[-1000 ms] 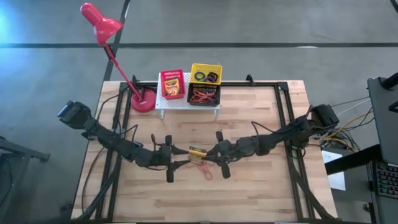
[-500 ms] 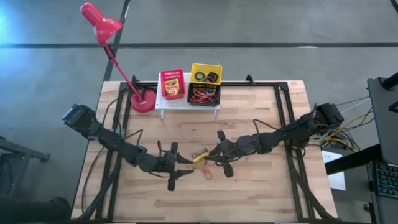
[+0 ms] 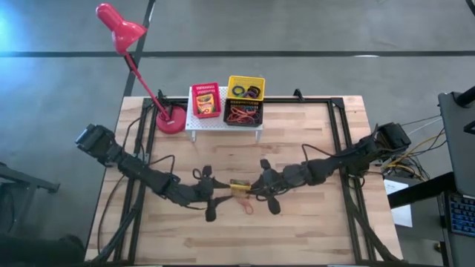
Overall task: Pick & Place Office Desk Supplies
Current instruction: Put the yellow crayon box into the red bin on the shelf
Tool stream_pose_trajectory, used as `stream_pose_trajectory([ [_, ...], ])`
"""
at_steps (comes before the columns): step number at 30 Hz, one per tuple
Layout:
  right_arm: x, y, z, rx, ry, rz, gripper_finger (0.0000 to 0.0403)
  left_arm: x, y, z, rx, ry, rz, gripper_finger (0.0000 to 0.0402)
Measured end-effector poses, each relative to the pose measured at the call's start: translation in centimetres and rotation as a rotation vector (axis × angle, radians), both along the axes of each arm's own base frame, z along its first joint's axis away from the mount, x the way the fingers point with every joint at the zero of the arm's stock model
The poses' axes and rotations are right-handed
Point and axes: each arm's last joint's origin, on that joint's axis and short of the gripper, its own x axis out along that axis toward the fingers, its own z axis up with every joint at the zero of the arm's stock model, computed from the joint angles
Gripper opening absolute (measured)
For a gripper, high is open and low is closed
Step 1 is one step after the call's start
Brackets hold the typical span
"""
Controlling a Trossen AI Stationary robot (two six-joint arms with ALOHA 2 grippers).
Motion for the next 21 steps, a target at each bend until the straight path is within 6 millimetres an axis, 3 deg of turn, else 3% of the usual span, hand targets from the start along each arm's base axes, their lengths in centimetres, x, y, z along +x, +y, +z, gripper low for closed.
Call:
stream_pose_trajectory([
  [21,-0.2,1.6,0.5,-0.005,-0.012,0.022,0.0034,0.3,-0.2,0.5,-0.029,-0.020,-0.032,0.0171],
])
